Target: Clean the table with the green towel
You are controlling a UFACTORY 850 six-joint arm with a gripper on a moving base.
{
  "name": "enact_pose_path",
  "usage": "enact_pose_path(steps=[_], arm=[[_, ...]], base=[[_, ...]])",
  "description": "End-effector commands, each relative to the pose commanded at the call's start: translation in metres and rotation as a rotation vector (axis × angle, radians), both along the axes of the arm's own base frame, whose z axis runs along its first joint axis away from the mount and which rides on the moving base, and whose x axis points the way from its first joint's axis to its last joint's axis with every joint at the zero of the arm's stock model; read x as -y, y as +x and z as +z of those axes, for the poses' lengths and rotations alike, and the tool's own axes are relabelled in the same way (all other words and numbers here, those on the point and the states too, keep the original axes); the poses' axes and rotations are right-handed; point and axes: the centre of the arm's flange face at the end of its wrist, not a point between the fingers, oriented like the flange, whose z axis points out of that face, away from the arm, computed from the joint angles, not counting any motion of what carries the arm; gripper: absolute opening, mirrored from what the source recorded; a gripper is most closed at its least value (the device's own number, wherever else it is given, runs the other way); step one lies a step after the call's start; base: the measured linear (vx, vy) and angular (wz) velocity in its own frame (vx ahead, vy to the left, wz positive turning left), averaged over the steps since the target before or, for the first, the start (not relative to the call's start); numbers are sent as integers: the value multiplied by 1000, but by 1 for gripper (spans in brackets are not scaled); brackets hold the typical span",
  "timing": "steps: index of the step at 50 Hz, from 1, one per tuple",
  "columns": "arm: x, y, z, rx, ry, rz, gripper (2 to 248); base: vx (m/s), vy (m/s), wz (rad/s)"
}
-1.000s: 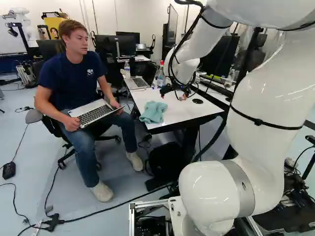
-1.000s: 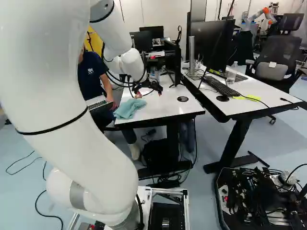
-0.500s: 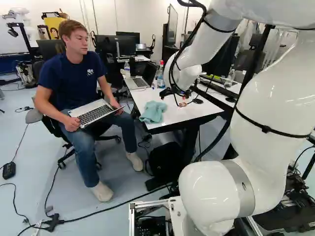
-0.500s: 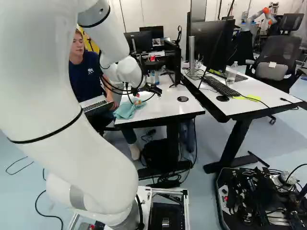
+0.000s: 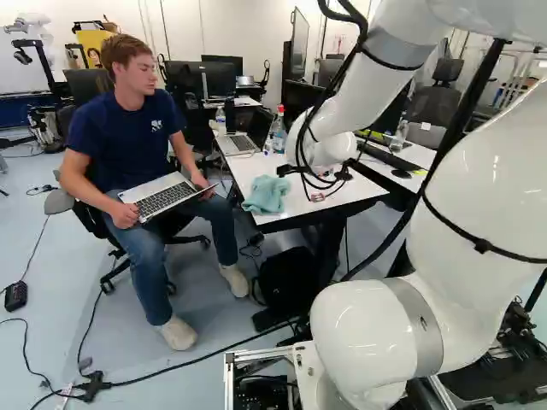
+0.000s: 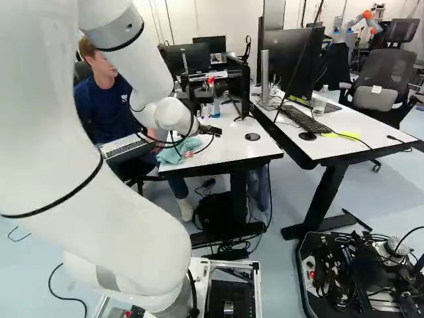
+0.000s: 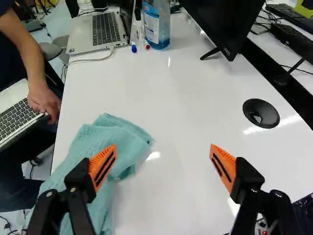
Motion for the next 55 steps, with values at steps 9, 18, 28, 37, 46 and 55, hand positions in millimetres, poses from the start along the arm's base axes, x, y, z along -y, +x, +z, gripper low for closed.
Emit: enact_pose_path(steps=[9,18,28,37,46,55], arm=[[-2,-21,-10,58,-3,6,247],[-4,-40,-19,111,-5,11,247],[-6,-60,-28,162,-7,16,247],[-8,-76,-35,204,-8,20,247],[-9,-90,-41,239,-9,24,247],[-10,-102,-46,269,-10,27,247]], base=[[0,0,0],[0,0,0],[0,0,0],[0,0,0],[0,0,0],[0,0,0]])
